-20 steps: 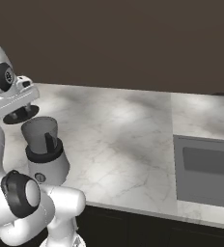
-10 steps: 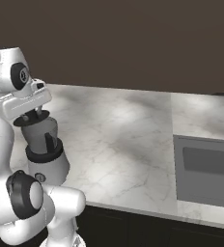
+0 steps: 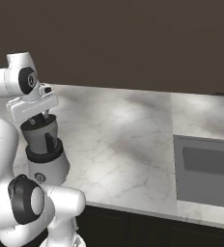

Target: Close the lid blender by securely placing the lid on top.

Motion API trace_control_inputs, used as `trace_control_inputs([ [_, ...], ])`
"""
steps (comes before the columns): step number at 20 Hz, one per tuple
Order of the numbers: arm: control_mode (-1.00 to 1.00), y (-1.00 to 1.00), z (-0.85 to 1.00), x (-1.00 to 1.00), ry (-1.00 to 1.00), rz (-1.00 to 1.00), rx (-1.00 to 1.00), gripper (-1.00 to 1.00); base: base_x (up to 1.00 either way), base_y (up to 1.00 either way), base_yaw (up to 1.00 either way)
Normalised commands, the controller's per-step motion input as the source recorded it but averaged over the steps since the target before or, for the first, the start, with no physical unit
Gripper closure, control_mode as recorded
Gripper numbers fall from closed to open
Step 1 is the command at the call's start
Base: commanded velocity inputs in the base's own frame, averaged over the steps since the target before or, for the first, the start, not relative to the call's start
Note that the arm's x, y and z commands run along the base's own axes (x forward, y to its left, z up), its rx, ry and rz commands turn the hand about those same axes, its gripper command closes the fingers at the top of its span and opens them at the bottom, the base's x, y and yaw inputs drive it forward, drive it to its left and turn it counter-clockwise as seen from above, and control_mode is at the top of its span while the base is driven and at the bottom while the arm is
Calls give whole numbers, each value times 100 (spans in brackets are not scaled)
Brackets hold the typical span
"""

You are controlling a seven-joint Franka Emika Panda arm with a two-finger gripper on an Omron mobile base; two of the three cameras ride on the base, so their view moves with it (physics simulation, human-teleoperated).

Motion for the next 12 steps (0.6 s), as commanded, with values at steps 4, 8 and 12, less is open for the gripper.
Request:
trace_control_inputs([
  [4,-100,-1,-8,6,0,0,0,100,0,0,0],
  [8,-100,0,-3,12,0,0,0,100,0,0,0],
  [12,-100,0,-10,11,0,0,0,100,0,0,0],
])
